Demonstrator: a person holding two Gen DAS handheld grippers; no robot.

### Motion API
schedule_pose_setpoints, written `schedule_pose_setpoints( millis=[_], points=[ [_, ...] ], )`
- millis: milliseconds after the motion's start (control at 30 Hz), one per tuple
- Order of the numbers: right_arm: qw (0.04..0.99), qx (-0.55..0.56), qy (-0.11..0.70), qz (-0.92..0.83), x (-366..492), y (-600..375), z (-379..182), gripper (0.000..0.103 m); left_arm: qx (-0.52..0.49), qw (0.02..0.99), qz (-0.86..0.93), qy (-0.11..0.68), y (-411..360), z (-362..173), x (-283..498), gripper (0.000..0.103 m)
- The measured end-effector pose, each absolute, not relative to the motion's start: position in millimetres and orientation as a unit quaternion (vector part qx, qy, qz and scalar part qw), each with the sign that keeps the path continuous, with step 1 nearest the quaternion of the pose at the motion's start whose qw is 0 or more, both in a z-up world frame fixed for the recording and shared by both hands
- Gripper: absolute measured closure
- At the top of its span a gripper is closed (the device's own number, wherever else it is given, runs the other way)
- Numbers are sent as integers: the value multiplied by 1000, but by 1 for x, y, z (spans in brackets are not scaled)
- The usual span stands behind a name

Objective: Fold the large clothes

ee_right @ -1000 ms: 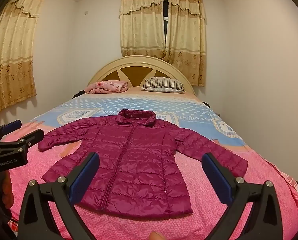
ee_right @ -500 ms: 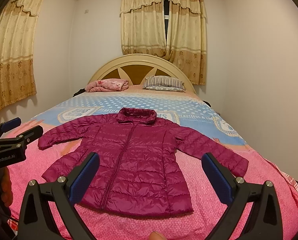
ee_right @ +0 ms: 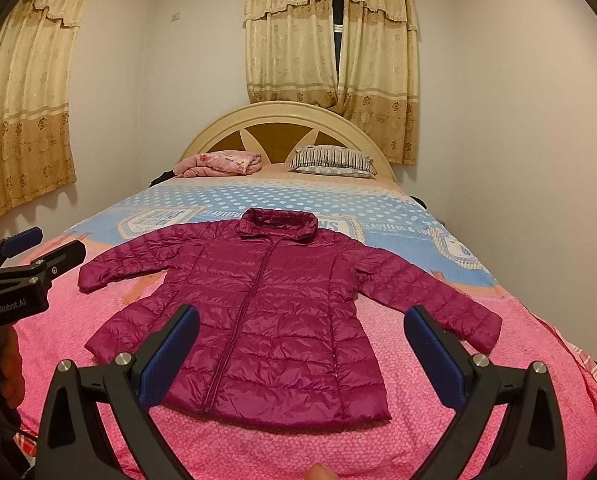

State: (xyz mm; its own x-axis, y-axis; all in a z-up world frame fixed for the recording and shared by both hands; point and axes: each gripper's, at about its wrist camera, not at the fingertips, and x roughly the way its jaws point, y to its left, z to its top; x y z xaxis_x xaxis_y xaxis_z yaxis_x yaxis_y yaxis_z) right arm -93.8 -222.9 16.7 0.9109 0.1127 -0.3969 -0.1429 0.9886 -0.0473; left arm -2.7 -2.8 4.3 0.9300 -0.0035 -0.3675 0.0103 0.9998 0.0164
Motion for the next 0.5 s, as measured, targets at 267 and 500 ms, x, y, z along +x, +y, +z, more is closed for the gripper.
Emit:
schedule_pose_setpoints(
  millis=[267, 500],
  points=[
    [976, -39, 202, 68, -94, -222, 17, 1, 7, 982, -3, 187, -3, 4, -3, 0],
    [975, -43, 205, 70, -93, -220, 14, 1, 6, 982, -2, 187, -4, 2, -2, 0]
  ],
)
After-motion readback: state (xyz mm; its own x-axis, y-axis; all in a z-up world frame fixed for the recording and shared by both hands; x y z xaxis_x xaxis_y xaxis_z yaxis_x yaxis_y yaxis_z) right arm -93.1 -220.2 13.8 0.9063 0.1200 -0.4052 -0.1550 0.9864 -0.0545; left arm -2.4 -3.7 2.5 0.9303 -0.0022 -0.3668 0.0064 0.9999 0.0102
